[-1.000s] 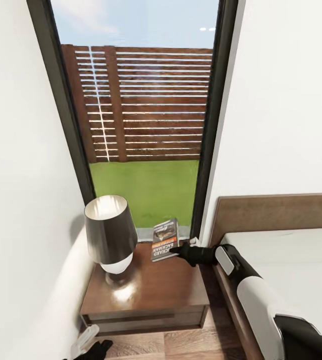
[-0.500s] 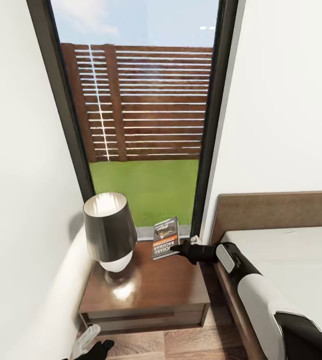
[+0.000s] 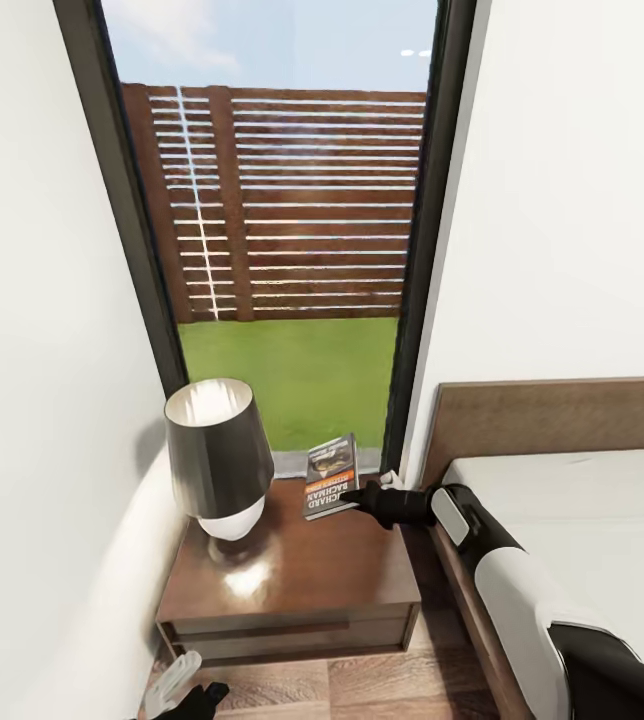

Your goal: In the bedroom, move the book from the bed onto either nightstand, and place the two sandals side by side next to the bed.

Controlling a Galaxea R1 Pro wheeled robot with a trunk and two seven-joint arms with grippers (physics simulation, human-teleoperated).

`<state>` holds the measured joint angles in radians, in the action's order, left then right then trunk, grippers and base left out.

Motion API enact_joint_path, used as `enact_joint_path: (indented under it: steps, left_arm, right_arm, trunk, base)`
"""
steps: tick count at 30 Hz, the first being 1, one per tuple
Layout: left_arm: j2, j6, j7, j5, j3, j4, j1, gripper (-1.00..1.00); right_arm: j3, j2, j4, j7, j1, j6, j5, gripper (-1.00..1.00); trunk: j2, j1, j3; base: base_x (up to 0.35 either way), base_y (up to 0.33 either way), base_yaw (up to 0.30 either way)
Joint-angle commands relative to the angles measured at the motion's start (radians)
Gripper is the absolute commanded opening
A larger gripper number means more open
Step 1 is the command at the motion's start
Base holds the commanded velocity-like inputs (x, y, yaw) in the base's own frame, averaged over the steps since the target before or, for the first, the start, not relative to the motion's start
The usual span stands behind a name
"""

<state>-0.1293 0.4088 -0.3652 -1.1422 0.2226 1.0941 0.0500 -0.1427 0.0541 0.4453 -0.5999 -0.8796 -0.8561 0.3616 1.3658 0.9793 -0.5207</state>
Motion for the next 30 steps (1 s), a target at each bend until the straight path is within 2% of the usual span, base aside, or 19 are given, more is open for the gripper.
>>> enact_joint_path:
  steps: [1,30]
  left_arm:
    - [-0.001,-0.001,-0.009,-0.01,0.003,0.002,0.001,1.0]
    - [0.002,-0.005,-0.011,-0.005,0.003,0.0,0.001,1.0]
  right_arm:
    - [-0.008,0.001,0.0,-0.003,-0.001,-0.006,-0.003,-1.0]
    - [-0.008,0.001,0.0,-0.003,-0.001,-0.028,-0.003,-1.0]
  trunk:
    - [0.008,0.004,-0.004]
    - [0.211,0.115,-0.095]
  base:
    - [0.0,0.0,0.0]
    - [0.0,0.0,0.0]
